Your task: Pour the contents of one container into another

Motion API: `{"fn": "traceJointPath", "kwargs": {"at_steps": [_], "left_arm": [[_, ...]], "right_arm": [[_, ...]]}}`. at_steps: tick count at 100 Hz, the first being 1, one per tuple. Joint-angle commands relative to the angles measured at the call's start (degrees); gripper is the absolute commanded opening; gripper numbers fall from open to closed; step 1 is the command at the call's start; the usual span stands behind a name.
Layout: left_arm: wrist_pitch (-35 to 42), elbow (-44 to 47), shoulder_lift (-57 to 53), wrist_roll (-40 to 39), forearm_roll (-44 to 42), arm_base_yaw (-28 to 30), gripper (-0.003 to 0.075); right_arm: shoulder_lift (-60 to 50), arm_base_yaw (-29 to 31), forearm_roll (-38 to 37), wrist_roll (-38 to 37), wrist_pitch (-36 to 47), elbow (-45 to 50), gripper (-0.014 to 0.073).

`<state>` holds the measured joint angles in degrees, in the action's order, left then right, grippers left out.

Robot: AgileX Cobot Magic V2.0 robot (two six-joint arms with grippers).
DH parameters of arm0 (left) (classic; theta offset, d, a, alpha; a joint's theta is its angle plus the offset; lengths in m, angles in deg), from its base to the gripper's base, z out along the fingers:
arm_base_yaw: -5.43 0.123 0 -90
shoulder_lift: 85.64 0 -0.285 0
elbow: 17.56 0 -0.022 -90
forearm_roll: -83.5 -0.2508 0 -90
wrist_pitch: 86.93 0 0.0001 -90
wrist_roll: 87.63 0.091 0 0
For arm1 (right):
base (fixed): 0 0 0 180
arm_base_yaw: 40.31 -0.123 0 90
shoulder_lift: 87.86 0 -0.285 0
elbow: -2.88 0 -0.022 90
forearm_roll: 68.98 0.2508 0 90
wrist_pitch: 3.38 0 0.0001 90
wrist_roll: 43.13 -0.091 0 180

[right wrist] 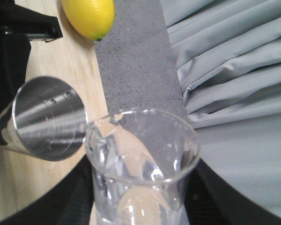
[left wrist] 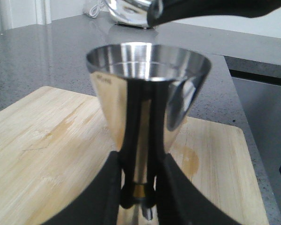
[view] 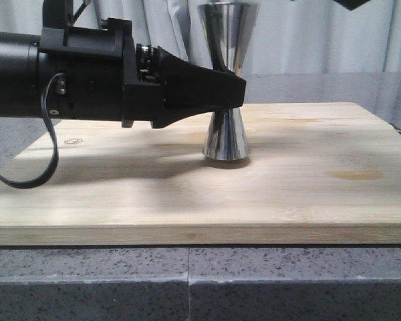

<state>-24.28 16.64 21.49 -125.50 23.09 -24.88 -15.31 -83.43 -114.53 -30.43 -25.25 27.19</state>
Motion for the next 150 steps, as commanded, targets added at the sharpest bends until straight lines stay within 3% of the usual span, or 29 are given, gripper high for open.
{"fn": "traceJointPath", "kwargs": {"at_steps": [1,150], "left_arm": [[4.76,-1.54,-2.81,-0.49,2.54,0.02,-0.0019],[4.76,-1.54,-2.81,-0.49,2.54,0.02,-0.0019]], "right_arm": [[-0.91,-0.06,-2.32,0.39,2.53,-2.09,0.0132],[-0.17,-0.27,-2.53,4.22,3.76,-2.09,0.0132]]}}
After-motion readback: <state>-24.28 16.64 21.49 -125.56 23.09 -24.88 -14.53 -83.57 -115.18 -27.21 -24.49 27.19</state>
